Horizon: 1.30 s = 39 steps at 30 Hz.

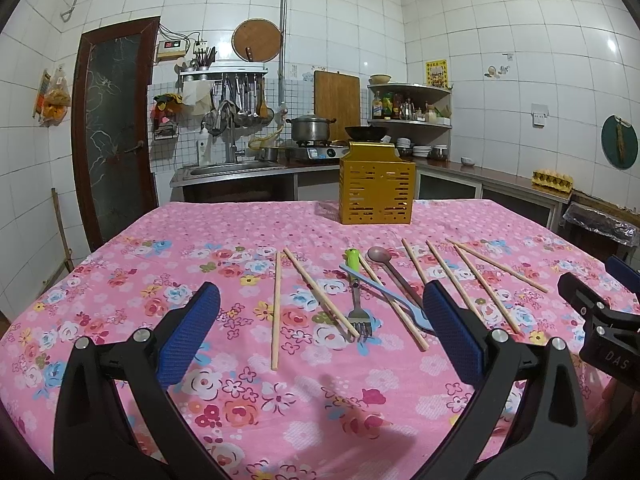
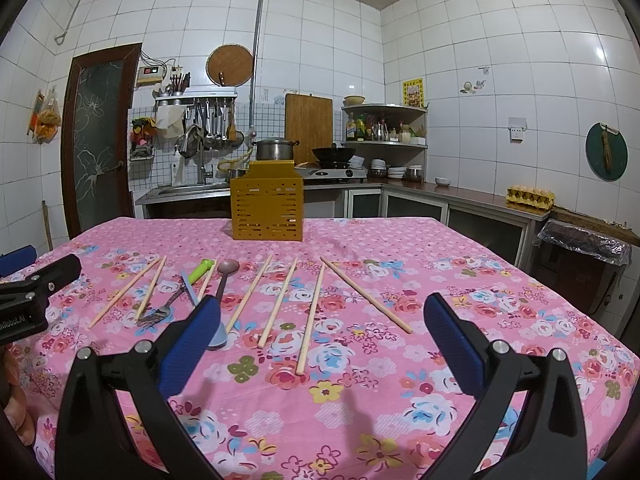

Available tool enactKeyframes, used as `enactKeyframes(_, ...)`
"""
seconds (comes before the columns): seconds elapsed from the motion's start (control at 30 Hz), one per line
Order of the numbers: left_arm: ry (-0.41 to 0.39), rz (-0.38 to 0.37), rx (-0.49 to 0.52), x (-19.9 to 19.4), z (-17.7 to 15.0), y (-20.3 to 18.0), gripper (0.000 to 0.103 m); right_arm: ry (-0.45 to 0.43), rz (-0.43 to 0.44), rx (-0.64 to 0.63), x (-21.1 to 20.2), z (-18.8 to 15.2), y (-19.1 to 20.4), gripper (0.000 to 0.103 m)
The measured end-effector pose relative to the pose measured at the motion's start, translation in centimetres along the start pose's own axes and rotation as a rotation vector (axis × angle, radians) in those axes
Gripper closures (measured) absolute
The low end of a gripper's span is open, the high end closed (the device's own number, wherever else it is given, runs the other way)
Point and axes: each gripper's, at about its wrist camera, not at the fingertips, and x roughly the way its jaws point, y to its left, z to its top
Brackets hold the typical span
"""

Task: Organize utensils
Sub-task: 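Lower the left tool toward one wooden chopstick while the right tool lowers toward another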

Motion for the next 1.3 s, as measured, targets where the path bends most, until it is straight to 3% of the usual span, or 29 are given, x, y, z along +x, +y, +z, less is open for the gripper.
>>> enactKeyframes(0.7, 0.041, -0.003, 0.014, 0.8, 0.4, -0.3, 0.005, 0.040, -0.001, 0.023, 0.9, -0.1, -0.2, 0.004)
enactKeyframes(1.03, 0.139, -0.010, -0.016, 5.0, 4.8, 0.2, 0.005, 0.175, 0.069, 0.089, 5.8, 2.8, -1.2, 0.004)
enactKeyframes(1.3, 0.239, -0.043, -0.025, 9.8, 6.9, 1.0, 0.005, 0.200, 0.027, 0.058, 11.2, 4.9, -1.0, 0.004)
